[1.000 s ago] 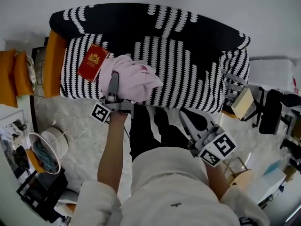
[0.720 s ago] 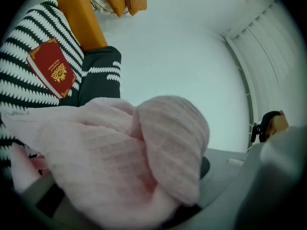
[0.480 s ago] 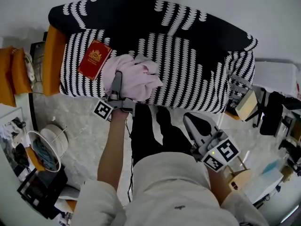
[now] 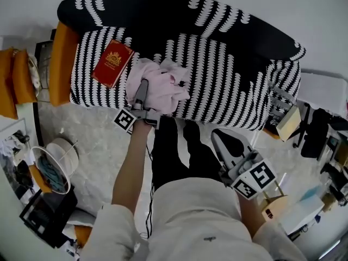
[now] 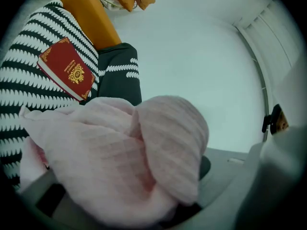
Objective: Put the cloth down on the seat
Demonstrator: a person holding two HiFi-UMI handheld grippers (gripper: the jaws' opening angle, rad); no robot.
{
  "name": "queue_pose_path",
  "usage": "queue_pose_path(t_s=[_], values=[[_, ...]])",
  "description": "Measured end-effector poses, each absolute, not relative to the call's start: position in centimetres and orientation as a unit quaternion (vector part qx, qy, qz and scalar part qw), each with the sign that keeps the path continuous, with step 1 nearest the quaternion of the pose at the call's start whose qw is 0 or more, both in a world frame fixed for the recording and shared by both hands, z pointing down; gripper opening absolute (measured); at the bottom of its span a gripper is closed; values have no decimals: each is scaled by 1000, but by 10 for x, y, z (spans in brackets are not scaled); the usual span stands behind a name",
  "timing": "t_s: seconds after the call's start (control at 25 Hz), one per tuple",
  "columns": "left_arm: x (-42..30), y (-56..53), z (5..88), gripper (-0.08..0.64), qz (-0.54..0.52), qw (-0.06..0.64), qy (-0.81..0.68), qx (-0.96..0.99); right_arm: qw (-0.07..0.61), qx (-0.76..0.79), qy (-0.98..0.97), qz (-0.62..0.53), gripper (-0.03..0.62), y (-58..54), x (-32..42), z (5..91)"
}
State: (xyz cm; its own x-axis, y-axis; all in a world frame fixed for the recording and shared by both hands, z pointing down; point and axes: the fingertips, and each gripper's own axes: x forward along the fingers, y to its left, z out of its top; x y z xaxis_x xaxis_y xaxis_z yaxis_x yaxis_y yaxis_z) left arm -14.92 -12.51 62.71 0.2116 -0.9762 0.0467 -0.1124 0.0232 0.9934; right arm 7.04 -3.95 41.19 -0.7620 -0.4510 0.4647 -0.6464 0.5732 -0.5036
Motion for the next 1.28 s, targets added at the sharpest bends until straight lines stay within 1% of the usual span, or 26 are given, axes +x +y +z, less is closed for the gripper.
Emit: queue_pose_path(t_s=[0.24, 0.6, 1.0, 1.28], values=[[-153, -131, 650, 198, -397, 538, -482, 566, 145, 312, -874, 342, 8, -44, 54, 420], [-153, -125, 707, 207, -341, 580, -496, 549, 155, 324, -863, 355, 8, -54, 48, 441], [-158, -132, 761, 219, -322, 605, -517, 513, 166, 336, -848, 374, 8, -61, 47, 466], [-153, -138, 804, 238, -255, 637, -528, 501, 169, 347, -839, 384, 8, -65, 46, 477]])
